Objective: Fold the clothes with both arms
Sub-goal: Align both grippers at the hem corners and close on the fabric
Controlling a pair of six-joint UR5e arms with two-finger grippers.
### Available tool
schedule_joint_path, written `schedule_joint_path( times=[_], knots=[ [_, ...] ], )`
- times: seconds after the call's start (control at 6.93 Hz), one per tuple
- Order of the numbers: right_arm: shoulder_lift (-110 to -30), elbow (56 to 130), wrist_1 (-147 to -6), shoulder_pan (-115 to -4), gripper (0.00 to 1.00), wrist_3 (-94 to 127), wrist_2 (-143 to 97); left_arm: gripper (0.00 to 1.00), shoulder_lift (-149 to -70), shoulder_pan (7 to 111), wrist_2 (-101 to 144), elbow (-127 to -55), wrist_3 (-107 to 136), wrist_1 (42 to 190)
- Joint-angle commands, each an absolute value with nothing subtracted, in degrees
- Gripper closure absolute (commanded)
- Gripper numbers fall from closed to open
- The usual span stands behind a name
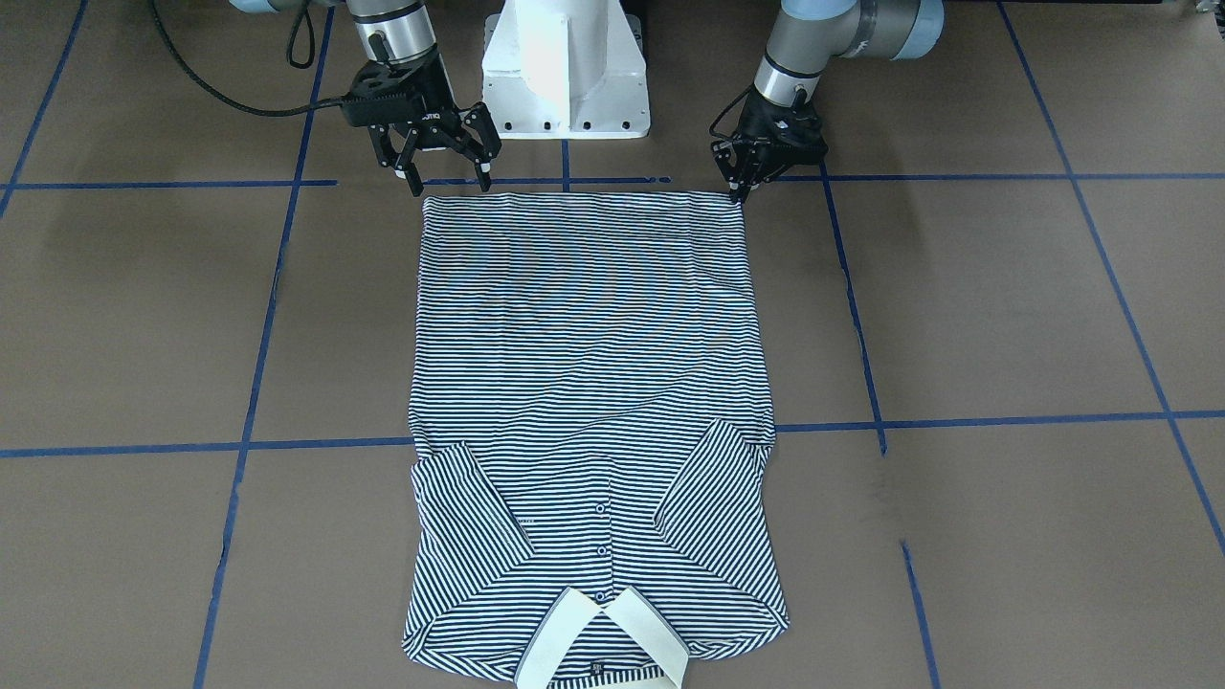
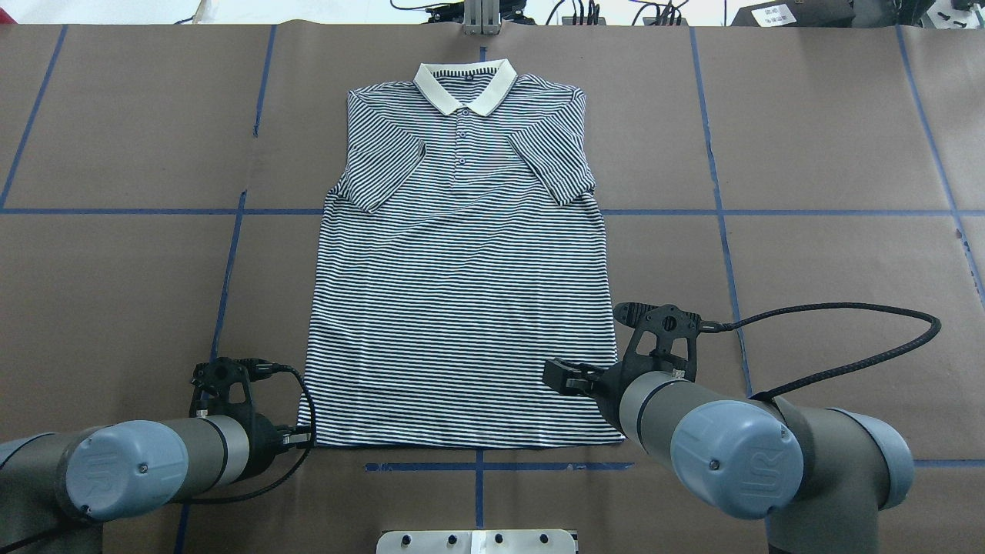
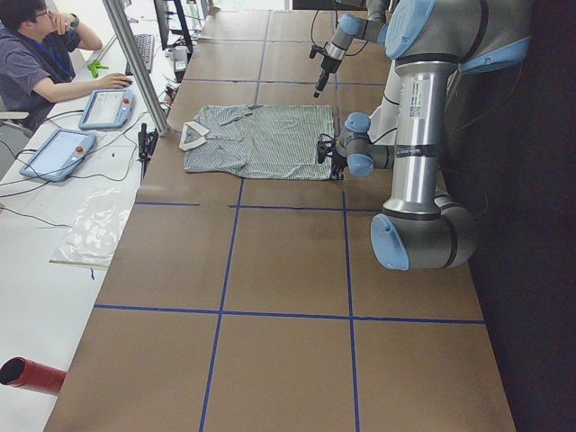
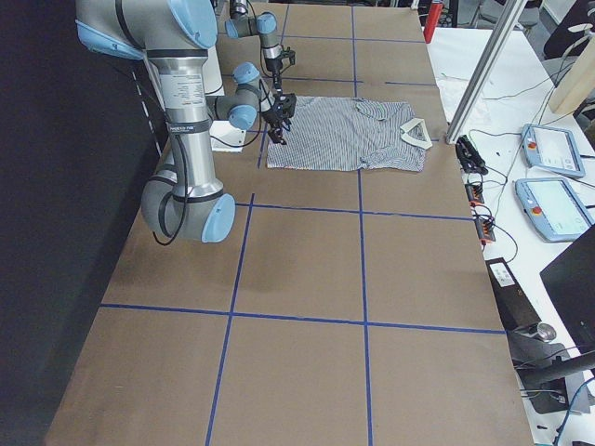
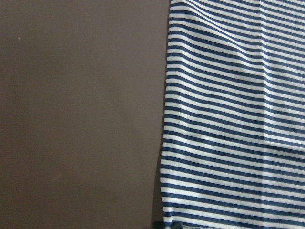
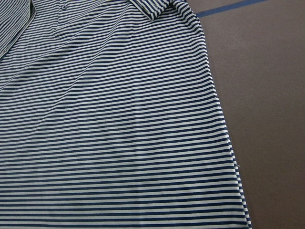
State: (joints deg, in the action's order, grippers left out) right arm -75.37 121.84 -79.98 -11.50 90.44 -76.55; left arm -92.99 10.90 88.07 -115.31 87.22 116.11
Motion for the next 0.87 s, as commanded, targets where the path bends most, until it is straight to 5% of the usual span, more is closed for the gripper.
schedule_joint_path(
  times=[0.0, 0.14, 0.29, 0.72],
  knots=[
    [-75.41, 121.47, -79.98, -10.82, 0.00, 90.61, -76.38, 1.00, -92.90, 10.81, 88.07, -115.49, 87.10, 116.10],
    [-75.85, 120.25, -80.15, -8.03, 0.15, 93.66, -72.46, 1.00, -93.16, 10.81, 88.07, -115.58, 87.01, 116.10],
    [-75.68, 117.71, -80.16, -6.52, 0.40, 96.04, -71.29, 1.00, -93.08, 10.81, 88.07, -117.40, 87.01, 116.10],
    [-78.92, 115.75, -80.16, -5.72, 0.41, 96.06, -70.84, 1.00, -93.69, 10.81, 88.15, -118.65, 87.10, 116.10]
  ],
)
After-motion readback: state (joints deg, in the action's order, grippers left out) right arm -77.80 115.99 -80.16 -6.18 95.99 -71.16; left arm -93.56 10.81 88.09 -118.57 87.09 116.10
